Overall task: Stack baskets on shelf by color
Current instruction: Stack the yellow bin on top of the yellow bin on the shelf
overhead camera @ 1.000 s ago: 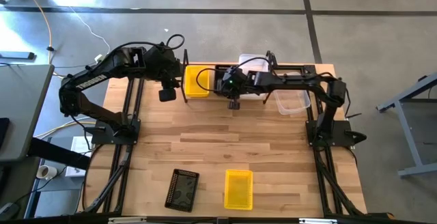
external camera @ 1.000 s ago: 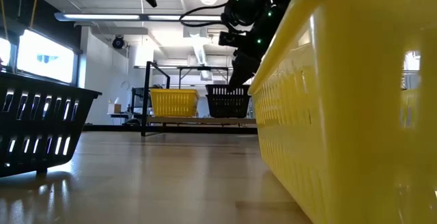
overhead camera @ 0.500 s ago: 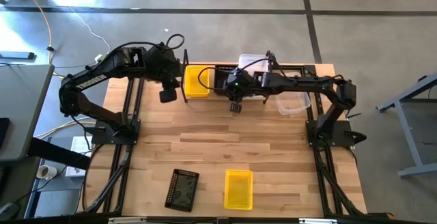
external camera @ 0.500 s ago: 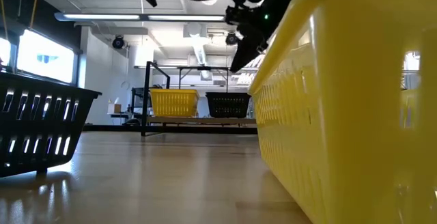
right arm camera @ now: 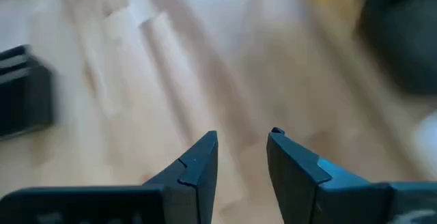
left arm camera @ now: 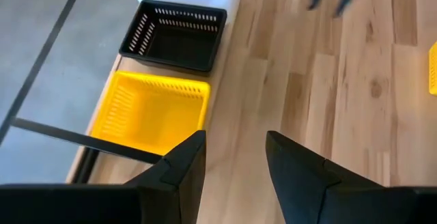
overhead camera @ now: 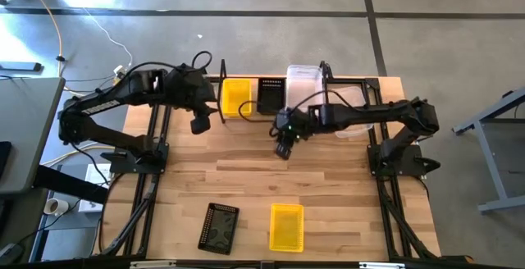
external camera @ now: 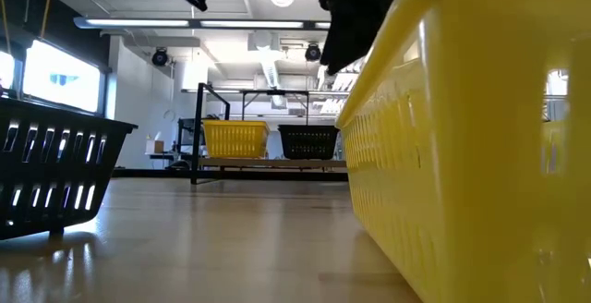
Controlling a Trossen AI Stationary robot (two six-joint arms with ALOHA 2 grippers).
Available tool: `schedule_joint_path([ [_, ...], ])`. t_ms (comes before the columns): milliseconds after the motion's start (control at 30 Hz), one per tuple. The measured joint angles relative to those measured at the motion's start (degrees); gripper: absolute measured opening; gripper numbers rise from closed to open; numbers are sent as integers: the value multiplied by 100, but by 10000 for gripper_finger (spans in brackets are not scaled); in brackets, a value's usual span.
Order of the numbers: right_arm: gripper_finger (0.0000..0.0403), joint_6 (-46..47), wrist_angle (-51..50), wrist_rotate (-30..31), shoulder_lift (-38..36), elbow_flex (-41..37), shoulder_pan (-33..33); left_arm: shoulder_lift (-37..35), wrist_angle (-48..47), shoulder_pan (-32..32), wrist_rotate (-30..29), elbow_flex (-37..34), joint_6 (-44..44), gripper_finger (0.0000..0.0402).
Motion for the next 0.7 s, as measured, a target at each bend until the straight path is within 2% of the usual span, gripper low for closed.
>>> schedule_joint_path([
  [133,113,1196,-223,-398,0,2,457,-159,161,-177,-3,-343,-148,142],
  [333,113,3171,-459,-413,2,0,1227,-253,223,-531,-3,-716,-184,142],
  [533,113,5185,-626,1,4,1,2053,-255,501,-945,-2,-1066,-293,142],
  [700,113,6460,-649,187,47,0,2618,-254,552,-1153,-13,-1135,-293,142],
])
